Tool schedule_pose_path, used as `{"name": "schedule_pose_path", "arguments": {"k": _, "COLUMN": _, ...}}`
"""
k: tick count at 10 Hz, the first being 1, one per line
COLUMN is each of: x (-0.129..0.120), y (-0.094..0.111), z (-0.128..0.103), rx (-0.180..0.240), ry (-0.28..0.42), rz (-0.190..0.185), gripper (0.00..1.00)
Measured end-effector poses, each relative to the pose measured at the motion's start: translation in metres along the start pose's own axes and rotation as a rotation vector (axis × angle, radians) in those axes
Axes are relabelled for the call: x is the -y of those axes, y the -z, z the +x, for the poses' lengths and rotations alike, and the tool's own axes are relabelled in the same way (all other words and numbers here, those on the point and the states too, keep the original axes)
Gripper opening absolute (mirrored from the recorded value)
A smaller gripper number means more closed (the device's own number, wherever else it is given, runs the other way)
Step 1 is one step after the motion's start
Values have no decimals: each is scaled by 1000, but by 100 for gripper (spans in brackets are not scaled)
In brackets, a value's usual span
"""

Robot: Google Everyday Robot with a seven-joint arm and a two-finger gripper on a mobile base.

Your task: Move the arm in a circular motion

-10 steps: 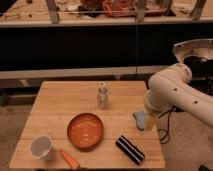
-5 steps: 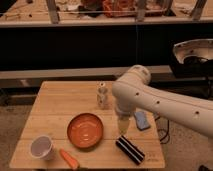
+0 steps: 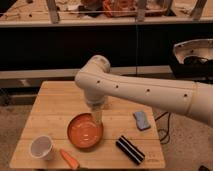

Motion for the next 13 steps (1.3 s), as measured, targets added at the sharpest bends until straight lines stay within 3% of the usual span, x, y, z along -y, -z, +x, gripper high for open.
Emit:
{"name": "schedule_pose_path", "arguments": {"k": 3, "x": 69, "y": -4, "z": 9, "rx": 12, "ry": 62, "rz": 32, "gripper": 80}}
{"name": "schedule_pose_path", "arguments": {"k": 4, "x": 93, "y": -2, "z": 24, "rx": 16, "ry": 78, "rz": 51, "gripper": 80}}
{"name": "schedule_pose_path", "arguments": {"k": 6, "x": 111, "y": 4, "z": 57, "rx": 14, "ry": 77, "rz": 74, "gripper": 80}}
{"name": "schedule_pose_path", "arguments": {"k": 9, "x": 105, "y": 12, "z": 129, "rx": 20, "ry": 27, "rz": 100, "gripper": 80}}
{"name": "schedule_pose_path", "arguments": {"k": 13, "x": 63, "y": 8, "z": 226, "rx": 32, "ry": -110, "rz": 107, "gripper": 80}}
